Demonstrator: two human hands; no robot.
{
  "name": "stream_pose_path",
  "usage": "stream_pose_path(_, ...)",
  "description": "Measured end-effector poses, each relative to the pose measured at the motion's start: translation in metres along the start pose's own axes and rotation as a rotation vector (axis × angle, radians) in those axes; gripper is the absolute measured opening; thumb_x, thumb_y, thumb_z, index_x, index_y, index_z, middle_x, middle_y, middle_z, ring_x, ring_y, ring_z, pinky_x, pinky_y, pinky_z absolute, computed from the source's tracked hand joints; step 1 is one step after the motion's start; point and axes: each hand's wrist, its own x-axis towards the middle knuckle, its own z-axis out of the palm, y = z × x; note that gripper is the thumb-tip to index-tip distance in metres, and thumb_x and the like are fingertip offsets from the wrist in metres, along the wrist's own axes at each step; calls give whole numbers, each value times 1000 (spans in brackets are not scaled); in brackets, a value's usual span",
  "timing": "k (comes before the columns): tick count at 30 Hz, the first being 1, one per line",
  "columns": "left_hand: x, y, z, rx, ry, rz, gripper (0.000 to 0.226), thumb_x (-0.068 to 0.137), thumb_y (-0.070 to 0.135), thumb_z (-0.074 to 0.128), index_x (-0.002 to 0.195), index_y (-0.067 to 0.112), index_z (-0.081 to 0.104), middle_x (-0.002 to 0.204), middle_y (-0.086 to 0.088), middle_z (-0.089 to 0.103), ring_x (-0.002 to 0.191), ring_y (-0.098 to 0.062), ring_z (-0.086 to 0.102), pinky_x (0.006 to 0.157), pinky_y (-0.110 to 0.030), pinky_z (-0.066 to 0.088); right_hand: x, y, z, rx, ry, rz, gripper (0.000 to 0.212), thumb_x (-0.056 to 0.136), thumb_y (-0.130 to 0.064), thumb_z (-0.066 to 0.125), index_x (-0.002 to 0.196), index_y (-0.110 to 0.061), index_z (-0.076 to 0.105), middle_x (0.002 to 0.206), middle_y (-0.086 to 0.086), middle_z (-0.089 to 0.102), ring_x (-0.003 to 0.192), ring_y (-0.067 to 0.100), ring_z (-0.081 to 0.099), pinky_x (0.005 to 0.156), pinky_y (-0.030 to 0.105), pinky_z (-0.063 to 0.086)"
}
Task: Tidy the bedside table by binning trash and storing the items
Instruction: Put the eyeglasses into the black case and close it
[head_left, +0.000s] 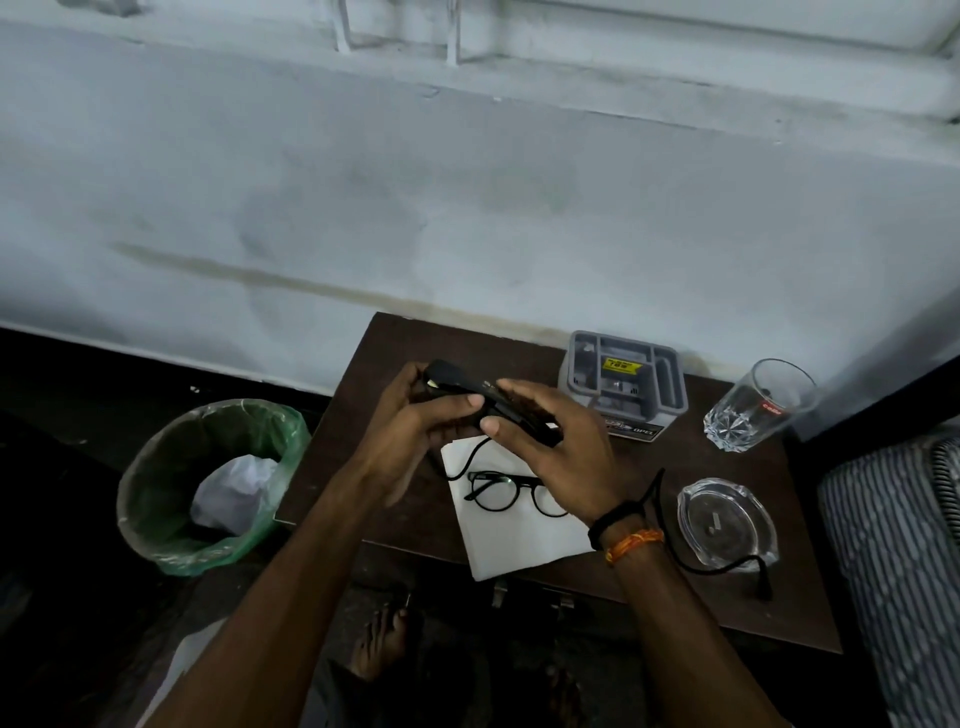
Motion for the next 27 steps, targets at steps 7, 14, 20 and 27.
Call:
stream_pose_path(7,3,6,-2,-96,-2,-90,50,66,4,77,110,10,53,105,-16,70,89,-34,74,73,-40,60,4,2,-10,24,14,37,51,76,-68,67,116,-35,72,114,-18,72,107,-6,63,94,23,51)
stream_pose_path(14,7,1,5,-98,-156,-6,68,64,-11,68,117,24,44,99,-3,67,83,-19,70,70,-36,59,10,3,-26,150,200,83,33,82,-63,65,99,-37,75,98,-21,75,96,-3,68,84,20,53)
stream_pose_path(20,11,12,-1,94,-321,129,66,67,-13,72,116,23,46,100,0,62,87,-16,59,72,-33,55,18,1,-30,350,363,114,27,76,-50,75,93,-30,76,95,-13,77,95,3,71,78,13,54)
stream_pose_path(27,16,17,-4,337,-399,116,83,56,-5,88,128,25,63,124,4,64,118,-9,57,86,-30,55,21,4,-34,477,446,206,38,69,-48,82,94,-20,78,99,-1,78,99,16,73,90,33,59)
